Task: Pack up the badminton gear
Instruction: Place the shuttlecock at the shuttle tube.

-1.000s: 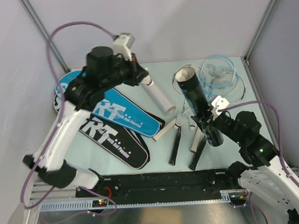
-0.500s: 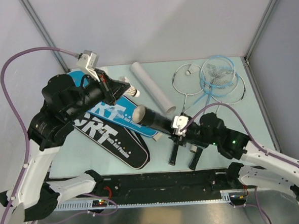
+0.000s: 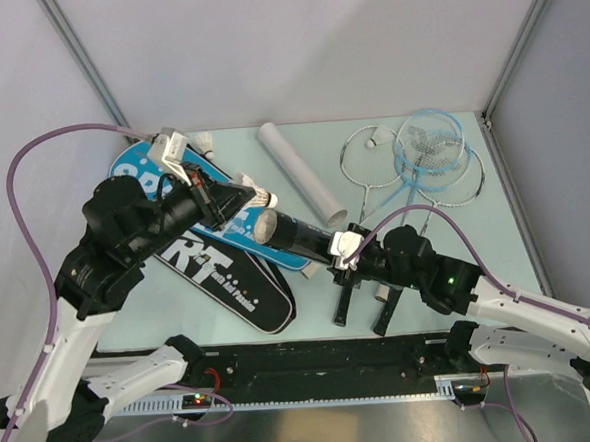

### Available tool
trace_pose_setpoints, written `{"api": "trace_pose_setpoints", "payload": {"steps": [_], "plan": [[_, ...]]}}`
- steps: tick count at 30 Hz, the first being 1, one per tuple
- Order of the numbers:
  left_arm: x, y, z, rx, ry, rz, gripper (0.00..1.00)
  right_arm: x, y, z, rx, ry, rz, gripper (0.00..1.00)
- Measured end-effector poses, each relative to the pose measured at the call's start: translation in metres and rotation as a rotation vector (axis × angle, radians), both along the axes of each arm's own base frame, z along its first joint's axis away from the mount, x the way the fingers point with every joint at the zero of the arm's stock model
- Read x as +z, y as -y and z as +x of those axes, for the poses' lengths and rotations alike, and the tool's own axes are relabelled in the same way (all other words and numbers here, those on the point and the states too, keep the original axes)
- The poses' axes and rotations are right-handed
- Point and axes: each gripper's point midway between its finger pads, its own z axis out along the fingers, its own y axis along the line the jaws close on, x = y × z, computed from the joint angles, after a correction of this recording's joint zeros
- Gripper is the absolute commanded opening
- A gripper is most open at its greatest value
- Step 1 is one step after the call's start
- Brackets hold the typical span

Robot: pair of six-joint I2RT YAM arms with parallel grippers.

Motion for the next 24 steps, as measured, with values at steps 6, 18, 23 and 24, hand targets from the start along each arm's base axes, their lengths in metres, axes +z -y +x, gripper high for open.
{"api": "trace_pose_setpoints", "payload": {"steps": [6, 18, 23, 24], "plan": [[0.002, -0.001, -0.007, -0.013, -0.001, -0.044, 0.00, -0.001, 0.000, 0.000, -0.001, -0.005, 0.001, 0.31], [-0.003, -0.001, -0.011, -0.020, -0.010, -0.060, 0.00, -0.006, -0.002, 0.002, -0.017, -0.020, -0.007, 0.31], [-0.002, -0.001, -0.013, -0.024, -0.007, -0.063, 0.00, -0.006, -0.002, 0.003, -0.018, -0.019, -0.006, 0.31], [-0.002, -0.002, -0.013, -0.025, -0.006, -0.064, 0.00, -0.006, -0.002, 0.003, -0.018, -0.019, -0.006, 0.31]]}}
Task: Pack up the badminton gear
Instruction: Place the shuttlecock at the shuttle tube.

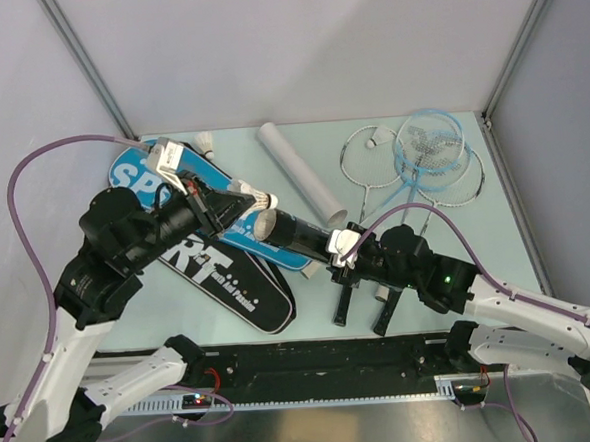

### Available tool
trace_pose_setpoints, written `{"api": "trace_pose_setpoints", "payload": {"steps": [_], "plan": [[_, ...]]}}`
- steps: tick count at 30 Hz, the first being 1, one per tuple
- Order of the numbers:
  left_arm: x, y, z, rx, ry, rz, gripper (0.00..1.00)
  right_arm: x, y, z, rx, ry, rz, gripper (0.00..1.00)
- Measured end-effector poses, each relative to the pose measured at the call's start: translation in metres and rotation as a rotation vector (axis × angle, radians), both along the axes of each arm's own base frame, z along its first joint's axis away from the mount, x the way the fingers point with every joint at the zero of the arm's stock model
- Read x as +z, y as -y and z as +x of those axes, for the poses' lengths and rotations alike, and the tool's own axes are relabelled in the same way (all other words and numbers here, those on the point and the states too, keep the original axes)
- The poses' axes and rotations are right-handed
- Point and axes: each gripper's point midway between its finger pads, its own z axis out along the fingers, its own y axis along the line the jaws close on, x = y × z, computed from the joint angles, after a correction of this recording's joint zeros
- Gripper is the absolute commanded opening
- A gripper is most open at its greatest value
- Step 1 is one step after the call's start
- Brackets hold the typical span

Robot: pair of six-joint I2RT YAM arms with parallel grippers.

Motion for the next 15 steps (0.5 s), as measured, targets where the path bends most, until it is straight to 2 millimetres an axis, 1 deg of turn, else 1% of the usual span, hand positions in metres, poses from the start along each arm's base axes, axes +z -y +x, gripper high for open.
{"api": "trace_pose_setpoints", "payload": {"steps": [7, 12, 15], "plan": [[0.006, 0.000, -0.010, -0.032, 0.000, -0.026, 0.00, -0.001, 0.001, 0.000, -0.001, -0.003, -0.005, 0.31], [0.019, -0.001, -0.018, -0.055, 0.018, -0.051, 0.00, -0.001, 0.001, 0.000, -0.001, -0.002, -0.006, 0.31], [0.021, -0.001, -0.021, -0.067, 0.024, -0.055, 0.00, -0.001, 0.001, 0.000, -0.001, 0.000, -0.007, 0.31]]}}
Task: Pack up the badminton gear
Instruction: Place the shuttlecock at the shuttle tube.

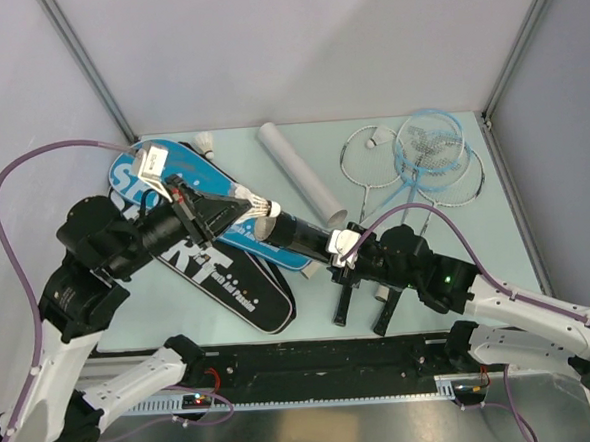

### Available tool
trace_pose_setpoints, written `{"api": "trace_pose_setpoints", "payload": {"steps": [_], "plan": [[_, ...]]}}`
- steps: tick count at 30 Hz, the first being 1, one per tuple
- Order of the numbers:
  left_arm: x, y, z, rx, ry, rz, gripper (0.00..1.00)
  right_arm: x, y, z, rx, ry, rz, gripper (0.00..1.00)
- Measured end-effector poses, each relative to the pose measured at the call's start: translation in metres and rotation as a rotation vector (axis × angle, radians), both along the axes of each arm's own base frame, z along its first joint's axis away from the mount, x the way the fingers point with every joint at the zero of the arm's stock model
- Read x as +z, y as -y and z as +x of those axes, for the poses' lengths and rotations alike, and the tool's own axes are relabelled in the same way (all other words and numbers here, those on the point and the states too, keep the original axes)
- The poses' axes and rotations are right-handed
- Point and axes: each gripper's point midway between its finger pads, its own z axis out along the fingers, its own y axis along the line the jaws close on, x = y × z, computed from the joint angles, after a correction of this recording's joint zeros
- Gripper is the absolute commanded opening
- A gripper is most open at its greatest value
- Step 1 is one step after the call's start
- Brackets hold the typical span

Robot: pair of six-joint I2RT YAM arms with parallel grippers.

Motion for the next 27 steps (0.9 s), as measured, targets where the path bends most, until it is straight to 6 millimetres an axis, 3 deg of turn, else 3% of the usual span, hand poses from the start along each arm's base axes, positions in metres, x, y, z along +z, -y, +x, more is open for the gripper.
{"api": "trace_pose_setpoints", "payload": {"steps": [8, 13, 21, 27], "plan": [[0.004, -0.008, -0.009, 0.001, 0.028, -0.007, 0.00, 0.000, 0.009, 0.011, -0.055, 0.008, -0.005, 0.30], [-0.006, -0.011, -0.006, 0.020, 0.026, 0.026, 0.00, 0.005, 0.013, 0.013, -0.069, 0.017, 0.006, 0.31], [-0.045, 0.007, 0.012, -0.007, -0.058, 0.121, 0.00, 0.010, 0.012, 0.010, -0.046, 0.035, 0.017, 0.31], [-0.073, 0.024, 0.023, -0.052, -0.134, 0.176, 0.00, 0.000, 0.001, 0.008, -0.012, 0.023, -0.020, 0.31]]}}
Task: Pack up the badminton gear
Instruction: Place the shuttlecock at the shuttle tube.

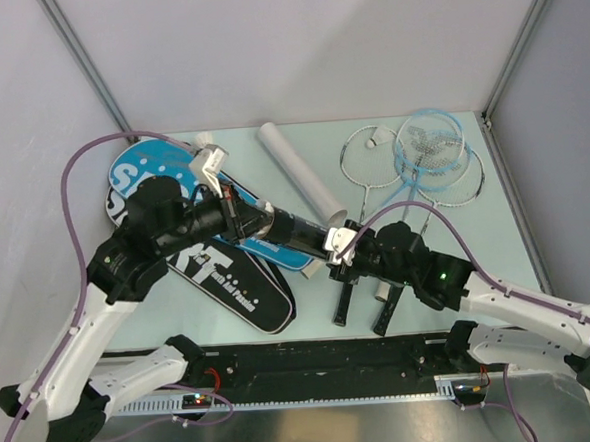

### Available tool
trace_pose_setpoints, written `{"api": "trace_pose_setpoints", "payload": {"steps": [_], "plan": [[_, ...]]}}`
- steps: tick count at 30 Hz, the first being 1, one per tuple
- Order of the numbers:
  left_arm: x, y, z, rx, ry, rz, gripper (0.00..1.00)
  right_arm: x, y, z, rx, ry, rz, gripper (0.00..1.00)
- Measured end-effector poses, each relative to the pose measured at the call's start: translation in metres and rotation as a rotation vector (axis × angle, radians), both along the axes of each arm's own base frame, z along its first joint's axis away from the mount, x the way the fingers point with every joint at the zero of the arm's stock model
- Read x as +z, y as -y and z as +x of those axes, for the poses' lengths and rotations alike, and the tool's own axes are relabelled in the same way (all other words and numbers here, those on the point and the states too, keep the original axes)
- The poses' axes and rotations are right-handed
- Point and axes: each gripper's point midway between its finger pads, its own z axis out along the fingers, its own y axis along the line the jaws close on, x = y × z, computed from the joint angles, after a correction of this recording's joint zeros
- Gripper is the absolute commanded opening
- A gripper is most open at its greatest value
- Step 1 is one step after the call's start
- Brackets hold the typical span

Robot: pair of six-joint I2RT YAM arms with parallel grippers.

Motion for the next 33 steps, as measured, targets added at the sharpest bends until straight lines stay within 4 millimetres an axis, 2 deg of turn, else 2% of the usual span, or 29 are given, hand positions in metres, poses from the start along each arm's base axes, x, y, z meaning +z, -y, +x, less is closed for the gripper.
{"api": "trace_pose_setpoints", "payload": {"steps": [5, 10, 12, 15, 19, 23, 27, 33], "plan": [[-0.027, 0.005, 0.002, -0.023, -0.052, 0.041, 0.00, -0.006, -0.005, 0.003, 0.002, -0.005, -0.017, 0.30], [-0.033, 0.006, 0.003, -0.023, -0.056, 0.050, 0.01, -0.015, -0.010, 0.007, -0.001, -0.015, -0.035, 0.30], [-0.035, 0.007, 0.004, -0.023, -0.057, 0.050, 0.06, -0.018, -0.011, 0.008, -0.003, -0.021, -0.040, 0.30], [-0.038, 0.009, 0.005, -0.023, -0.061, 0.044, 0.26, -0.023, -0.014, 0.010, -0.006, -0.032, -0.044, 0.29], [-0.042, 0.010, 0.005, -0.015, -0.077, 0.030, 0.47, -0.026, -0.018, 0.010, 0.001, -0.038, -0.043, 0.29], [-0.038, 0.005, 0.005, 0.010, -0.059, 0.022, 0.56, -0.024, -0.021, 0.010, 0.007, -0.038, -0.032, 0.29], [-0.027, -0.003, 0.001, 0.027, -0.020, 0.007, 0.57, -0.019, -0.024, 0.010, 0.011, -0.031, -0.013, 0.29], [0.002, -0.010, -0.005, 0.039, 0.042, -0.035, 0.61, -0.001, -0.031, 0.011, 0.020, -0.020, 0.038, 0.29]]}}
